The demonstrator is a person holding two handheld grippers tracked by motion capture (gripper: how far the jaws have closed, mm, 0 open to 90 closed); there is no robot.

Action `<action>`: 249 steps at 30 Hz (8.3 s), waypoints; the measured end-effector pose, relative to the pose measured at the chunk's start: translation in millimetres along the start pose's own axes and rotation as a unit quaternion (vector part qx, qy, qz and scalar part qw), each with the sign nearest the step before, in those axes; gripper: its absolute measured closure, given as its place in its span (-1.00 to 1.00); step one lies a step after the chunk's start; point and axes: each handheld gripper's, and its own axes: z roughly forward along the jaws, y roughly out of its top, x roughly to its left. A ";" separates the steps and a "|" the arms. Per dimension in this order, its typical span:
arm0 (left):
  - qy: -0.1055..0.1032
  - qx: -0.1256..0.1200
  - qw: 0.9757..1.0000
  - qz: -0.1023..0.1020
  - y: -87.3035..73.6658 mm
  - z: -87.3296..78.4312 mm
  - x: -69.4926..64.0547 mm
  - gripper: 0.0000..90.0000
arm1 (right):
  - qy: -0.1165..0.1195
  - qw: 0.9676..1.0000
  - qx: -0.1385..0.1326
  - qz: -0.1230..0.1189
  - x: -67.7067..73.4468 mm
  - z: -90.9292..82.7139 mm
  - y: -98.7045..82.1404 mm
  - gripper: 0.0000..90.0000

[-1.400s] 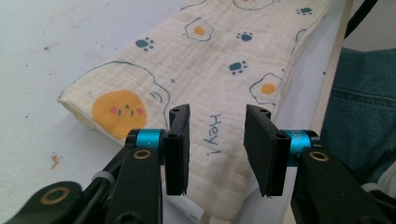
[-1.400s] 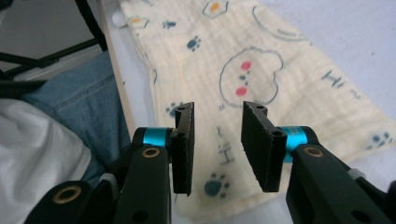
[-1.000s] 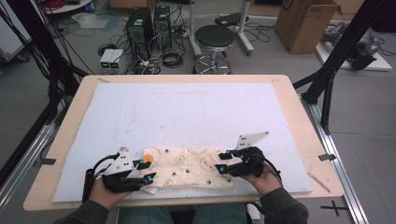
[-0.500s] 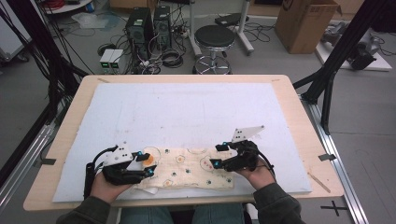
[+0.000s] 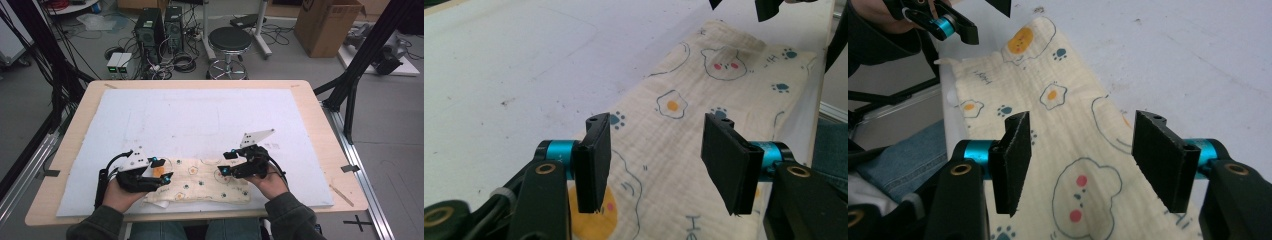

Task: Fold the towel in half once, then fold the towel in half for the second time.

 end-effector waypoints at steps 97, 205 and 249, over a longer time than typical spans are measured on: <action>0.069 0.097 0.989 -0.084 -22.3 34.2 54.3 0.89 | -0.048 0.990 0.060 0.119 -61.3 -7.1 -47.0 0.94; 0.072 0.061 0.990 -0.101 -20.3 24.4 67.8 0.16 | -0.103 0.989 0.020 0.100 -69.3 -28.2 -50.6 0.27; 0.100 0.059 0.989 -0.089 3.8 26.8 89.5 0.88 | -0.089 0.992 0.058 0.069 -89.3 -14.7 -7.7 0.92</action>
